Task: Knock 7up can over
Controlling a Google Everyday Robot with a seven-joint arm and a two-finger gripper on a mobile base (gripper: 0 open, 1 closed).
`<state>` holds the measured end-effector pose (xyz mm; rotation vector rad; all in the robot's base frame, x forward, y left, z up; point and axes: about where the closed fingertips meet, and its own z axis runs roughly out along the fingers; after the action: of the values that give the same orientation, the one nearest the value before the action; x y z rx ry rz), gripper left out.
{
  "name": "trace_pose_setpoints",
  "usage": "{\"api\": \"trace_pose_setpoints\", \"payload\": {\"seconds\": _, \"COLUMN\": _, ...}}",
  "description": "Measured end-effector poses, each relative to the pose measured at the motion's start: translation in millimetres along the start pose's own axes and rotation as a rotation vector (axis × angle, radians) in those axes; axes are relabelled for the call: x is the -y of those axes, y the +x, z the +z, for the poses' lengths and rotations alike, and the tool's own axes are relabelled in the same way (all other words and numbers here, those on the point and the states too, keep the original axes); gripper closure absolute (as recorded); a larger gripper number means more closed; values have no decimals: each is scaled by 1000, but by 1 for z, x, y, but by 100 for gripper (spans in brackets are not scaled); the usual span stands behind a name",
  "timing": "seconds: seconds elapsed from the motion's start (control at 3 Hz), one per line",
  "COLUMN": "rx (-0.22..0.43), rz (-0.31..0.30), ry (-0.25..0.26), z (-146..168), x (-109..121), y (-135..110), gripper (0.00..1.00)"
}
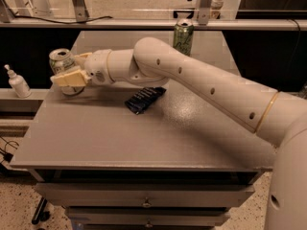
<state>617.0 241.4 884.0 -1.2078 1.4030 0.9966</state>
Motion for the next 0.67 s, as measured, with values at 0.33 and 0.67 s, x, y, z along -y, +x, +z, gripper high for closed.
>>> {"api": "trace_pose_setpoints", "payload": {"seconds": 0.33, "rx": -5, "rz": 12, "ry": 12, "z": -9, "x": 8, "y": 4, "gripper": 64}}
{"api": "trace_pose_setpoints", "payload": {"seconds": 0.67, "rx": -22, "rz": 10, "ry": 34, "z": -31, "x": 15, "y": 7, "gripper": 87}}
